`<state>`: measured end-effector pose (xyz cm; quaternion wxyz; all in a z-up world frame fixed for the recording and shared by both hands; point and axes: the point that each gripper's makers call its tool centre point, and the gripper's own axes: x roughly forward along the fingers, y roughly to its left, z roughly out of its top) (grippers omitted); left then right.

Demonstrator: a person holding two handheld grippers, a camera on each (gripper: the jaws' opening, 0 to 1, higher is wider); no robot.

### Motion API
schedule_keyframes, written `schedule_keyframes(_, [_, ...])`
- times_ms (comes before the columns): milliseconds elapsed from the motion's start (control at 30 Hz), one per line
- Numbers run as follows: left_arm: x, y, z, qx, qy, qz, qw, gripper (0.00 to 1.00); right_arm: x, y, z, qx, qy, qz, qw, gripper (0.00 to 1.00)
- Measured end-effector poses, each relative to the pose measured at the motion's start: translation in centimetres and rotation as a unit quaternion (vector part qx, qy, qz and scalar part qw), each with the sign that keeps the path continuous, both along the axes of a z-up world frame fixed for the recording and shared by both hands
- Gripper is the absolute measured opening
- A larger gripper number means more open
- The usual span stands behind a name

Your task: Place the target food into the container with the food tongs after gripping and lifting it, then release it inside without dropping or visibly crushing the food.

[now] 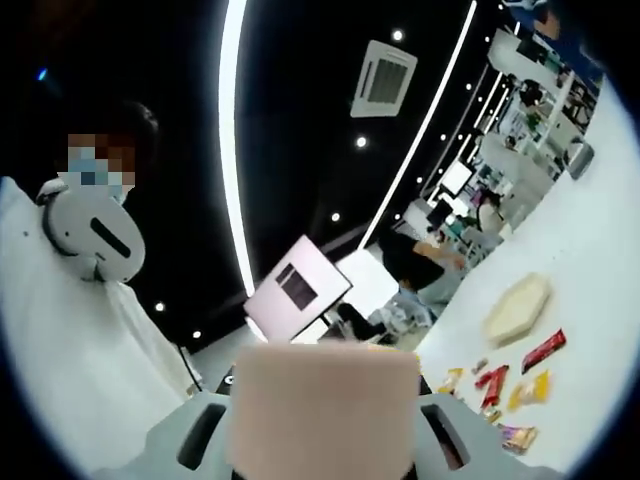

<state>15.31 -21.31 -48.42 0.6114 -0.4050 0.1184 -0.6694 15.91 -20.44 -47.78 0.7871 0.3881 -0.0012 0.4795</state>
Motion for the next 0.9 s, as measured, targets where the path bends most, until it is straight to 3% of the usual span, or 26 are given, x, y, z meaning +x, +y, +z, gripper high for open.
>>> schedule_keyframes(433, [-0.3,-0.4,-0.5,0.021,-0.014,-0.015,0.9996,0.15,-0.1,-0.4,0.2,0.000,0.003,0.001,1.0000,0.31])
schedule_keyframes(533, [-0.5,-0.6,-0.6,0.025,-0.014,-0.018,0.9994,0.16,0.1,-0.7,0.0,0.013,0.030,0.005,0.9995,0.30])
schedule_keyframes(733, [-0.8,-0.8,-0.9,0.027,-0.011,-0.030,0.9991,0.15,-0.4,-0.6,-0.1,-0.007,0.016,0.002,0.9999,0.27])
schedule_keyframes(900, [-1.2,-0.7,-0.5,0.006,-0.014,-0.034,0.9993,0.13,-0.7,-0.6,0.2,0.003,0.013,0.009,0.9999,0.24])
